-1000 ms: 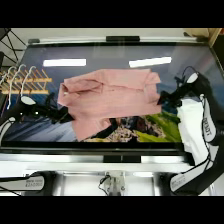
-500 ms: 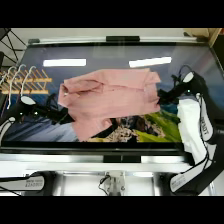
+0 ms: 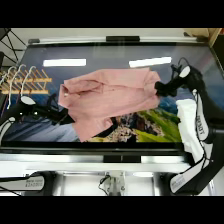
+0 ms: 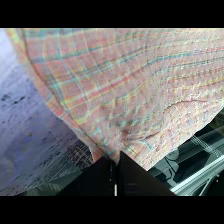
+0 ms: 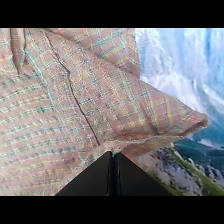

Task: Fold the shirts.

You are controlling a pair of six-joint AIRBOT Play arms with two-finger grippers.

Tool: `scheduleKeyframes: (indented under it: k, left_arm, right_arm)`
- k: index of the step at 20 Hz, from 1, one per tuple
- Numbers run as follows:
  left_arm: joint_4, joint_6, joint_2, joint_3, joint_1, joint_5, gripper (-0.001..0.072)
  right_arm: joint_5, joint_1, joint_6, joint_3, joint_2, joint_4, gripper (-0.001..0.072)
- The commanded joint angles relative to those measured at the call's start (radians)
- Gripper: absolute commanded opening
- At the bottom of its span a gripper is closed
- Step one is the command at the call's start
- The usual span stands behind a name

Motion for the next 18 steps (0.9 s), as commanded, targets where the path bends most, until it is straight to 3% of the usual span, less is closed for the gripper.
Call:
scheduleKeyframes:
  k: [1, 2, 3, 7, 13, 15, 18]
  left_arm:
    - [0.0, 0.0, 0.001, 0.001, 0.0, -0.002, 0.003]
    - [0.0, 0.001, 0.001, 0.001, 0.0, -0.001, 0.0029]
    - [0.0, 0.006, 0.001, 0.001, 0.0, -0.001, 0.0029]
    - [0.0, 0.016, 0.001, 0.001, 0.003, -0.001, 0.0029]
    - [0.0, 0.015, 0.001, 0.001, 0.003, 0.0, 0.003]
    - [0.0, 0.015, 0.001, 0.001, 0.003, 0.0, 0.0029]
    - [0.0, 0.015, 0.001, 0.001, 0.003, 0.0, 0.0029]
  right_arm:
    - [-0.021, 0.032, 0.018, 0.003, -0.031, -0.035, 0.0275]
    - [-0.011, 0.037, 0.005, 0.004, -0.03, -0.033, 0.0588]
    - [0.013, 0.042, -0.026, 0.008, -0.021, -0.03, 0.0624]
    - [0.111, 0.013, -0.099, 0.04, 0.086, -0.222, 0.0623]
    - [0.306, -0.111, -0.298, -0.041, 0.145, -0.116, 0.0622]
    - [0.289, -0.092, -0.336, -0.153, 0.145, -0.097, 0.0622]
    - [0.154, -0.043, -0.327, -0.248, 0.145, -0.099, 0.0622]
